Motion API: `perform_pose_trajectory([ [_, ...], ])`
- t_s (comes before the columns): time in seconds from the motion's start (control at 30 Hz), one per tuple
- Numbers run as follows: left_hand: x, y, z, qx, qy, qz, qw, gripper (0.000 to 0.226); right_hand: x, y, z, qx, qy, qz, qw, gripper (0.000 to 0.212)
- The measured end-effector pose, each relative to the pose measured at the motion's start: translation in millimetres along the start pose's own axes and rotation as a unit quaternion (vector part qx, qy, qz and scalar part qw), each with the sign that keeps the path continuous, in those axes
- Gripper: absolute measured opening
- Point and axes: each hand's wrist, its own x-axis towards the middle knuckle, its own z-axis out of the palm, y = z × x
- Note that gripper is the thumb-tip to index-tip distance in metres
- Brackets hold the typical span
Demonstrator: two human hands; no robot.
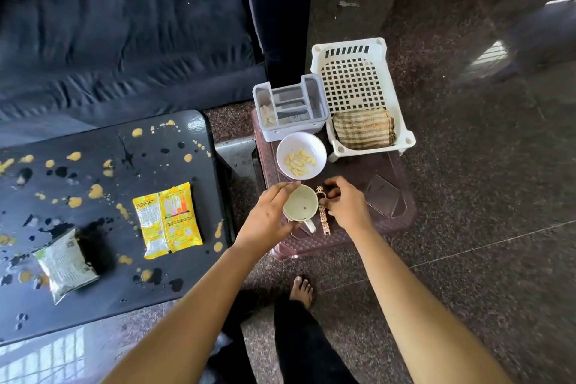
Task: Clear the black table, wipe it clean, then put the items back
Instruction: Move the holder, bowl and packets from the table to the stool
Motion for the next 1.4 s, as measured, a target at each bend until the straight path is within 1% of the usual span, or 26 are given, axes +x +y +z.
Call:
perform_pose_trajectory([
  [0.1,3.3,-0.2,-3.1,0.013,-0.01,0.009,1.0,0.078,2.6,-0.1,-0.8,-0.049,-0.008,-0.04,0.998,0.033],
  [0.17,5.6,-0.1,-6.3,0.02,-0.022,0.015,0.999,0.076,3.4,-0.5,-2.0,-0.071,-0.009,-0.05,0.996,0.033],
  [0.33,7.8,2.3,-13.4,0.038,-0.051,0.005,0.998,0.077,0.4,-7.1,-6.7,-0.089,-0.029,-0.038,0.995,0.034],
  [0.4,6.6,2.7,-13.9,0.046,-0.06,0.006,0.997,0.079,-2.3,-10.8,-10.5,-0.113,-0.042,-0.035,0.992,0.037],
  [0.47,1.7,2.4,-15.0,0.053,-0.065,-0.002,0.996,0.084,-8.8,-17.1,-15.7,-0.133,-0.03,-0.033,0.99,0.039],
  [0.53,-7.5,0.6,-20.6,0.041,-0.045,-0.022,0.998,0.085,-20.6,-31.3,-21.5,-0.135,0.024,-0.044,0.99,0.036],
  [0.63,-27.7,-6.0,-37.1,0.001,0.026,-0.066,0.997,0.075,-47.7,-66.9,-23.5,-0.074,0.114,-0.093,0.986,0.03],
  [0.67,-37.7,-11.5,-46.9,-0.016,0.058,-0.085,0.995,0.07,-57.4,-84.3,-17.5,-0.047,0.12,-0.117,0.985,0.028],
  [0.73,-56.7,-24.2,-63.7,-0.045,0.114,-0.126,0.984,0.063,-72.0,-113.0,2.3,-0.014,0.089,-0.163,0.982,0.024],
  [0.8,-81.7,-49.5,-84.4,-0.062,0.166,-0.184,0.967,0.056,-78.7,-138.1,42.9,-0.019,0.025,-0.202,0.979,0.019],
  [0.83,-96.4,-67.3,-96.6,-0.067,0.195,-0.224,0.953,0.054,-78.5,-148.9,69.7,-0.032,-0.013,-0.21,0.977,0.018],
  [0.87,-108.8,-84.3,-105.9,-0.068,0.221,-0.264,0.936,0.052,-76.7,-155.2,93.4,-0.049,-0.051,-0.203,0.977,0.018],
  [0.93,-138.3,-122.9,-125.8,-0.072,0.265,-0.342,0.899,0.052,-74.3,-168.8,145.5,-0.08,-0.125,-0.162,0.976,0.018],
  [0.97,-145.7,-135.9,-131.1,-0.081,0.274,-0.376,0.881,0.053,-70.3,-170.1,161.5,-0.1,-0.141,-0.138,0.975,0.021],
  [1.07,-168.2,-175.3,-149.1,-0.111,0.29,-0.477,0.822,0.058,-63.9,-177.7,205.5,-0.173,-0.133,-0.078,0.973,0.034],
  [1.17,-185.5,-217.1,-166.4,-0.098,0.301,-0.538,0.781,0.061,-60.9,-187.9,236.1,-0.202,-0.093,-0.026,0.975,0.044],
  [1.27,-193.2,-250.6,-179.2,-0.113,0.294,-0.579,0.752,0.066,-58.7,-192.0,250.1,-0.205,-0.047,0.021,0.977,0.059],
  [1.33,-195.4,-269.3,-185.5,-0.134,0.287,-0.599,0.735,0.073,-56.1,-192.8,256.7,-0.213,-0.028,0.043,0.976,0.07],
  [1.4,-197.1,-284.8,-188.2,-0.17,0.286,-0.61,0.72,0.079,-52.1,-191.2,261.8,-0.222,-0.022,0.057,0.973,0.075],
])
